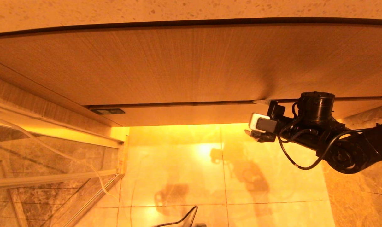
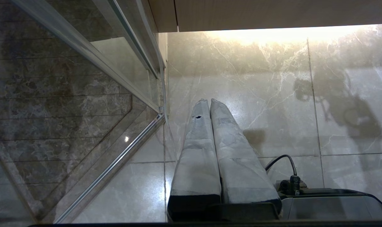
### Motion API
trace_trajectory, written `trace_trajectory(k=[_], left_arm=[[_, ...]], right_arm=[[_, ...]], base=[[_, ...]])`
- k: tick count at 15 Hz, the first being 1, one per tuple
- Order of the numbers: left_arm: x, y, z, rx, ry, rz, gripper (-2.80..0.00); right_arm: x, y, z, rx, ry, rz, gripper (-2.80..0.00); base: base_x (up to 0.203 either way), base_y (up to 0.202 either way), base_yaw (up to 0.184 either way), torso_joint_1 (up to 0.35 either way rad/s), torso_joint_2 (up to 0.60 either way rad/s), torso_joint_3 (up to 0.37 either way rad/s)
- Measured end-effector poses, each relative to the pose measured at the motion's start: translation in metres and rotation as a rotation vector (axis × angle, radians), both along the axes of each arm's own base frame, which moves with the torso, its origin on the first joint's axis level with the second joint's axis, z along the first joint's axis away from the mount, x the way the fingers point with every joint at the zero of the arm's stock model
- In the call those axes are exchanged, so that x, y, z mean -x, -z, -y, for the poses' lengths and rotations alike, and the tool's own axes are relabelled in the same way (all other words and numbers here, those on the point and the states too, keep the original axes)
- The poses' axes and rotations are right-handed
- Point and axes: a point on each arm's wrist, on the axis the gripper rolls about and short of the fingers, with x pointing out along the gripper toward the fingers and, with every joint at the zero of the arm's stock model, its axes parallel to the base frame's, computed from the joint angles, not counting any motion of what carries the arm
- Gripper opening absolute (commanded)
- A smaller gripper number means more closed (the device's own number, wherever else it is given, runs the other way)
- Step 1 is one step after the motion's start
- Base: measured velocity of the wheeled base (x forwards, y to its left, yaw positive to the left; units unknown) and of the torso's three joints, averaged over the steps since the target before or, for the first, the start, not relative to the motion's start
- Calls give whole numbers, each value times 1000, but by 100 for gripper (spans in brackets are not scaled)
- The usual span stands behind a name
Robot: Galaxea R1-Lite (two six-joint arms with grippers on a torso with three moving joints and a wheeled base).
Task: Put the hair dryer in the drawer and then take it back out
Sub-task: Pull open the drawer
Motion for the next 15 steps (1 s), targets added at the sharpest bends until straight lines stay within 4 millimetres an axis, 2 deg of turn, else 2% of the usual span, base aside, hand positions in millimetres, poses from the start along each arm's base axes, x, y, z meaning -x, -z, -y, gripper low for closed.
trace_trajectory(k=[7,11,15], left_arm=[[0,0,0,0,0,0,-280],[0,0,0,0,0,0,-280],[0,0,0,0,0,1,-280]], right_arm=[[5,14,5,35,10,-49,0],[4,7,8,29,17,-36,0],[13,1,15,28,27,-33,0]], base=[[0,0,0,0,0,0],[0,0,0,0,0,0],[0,0,0,0,0,0]])
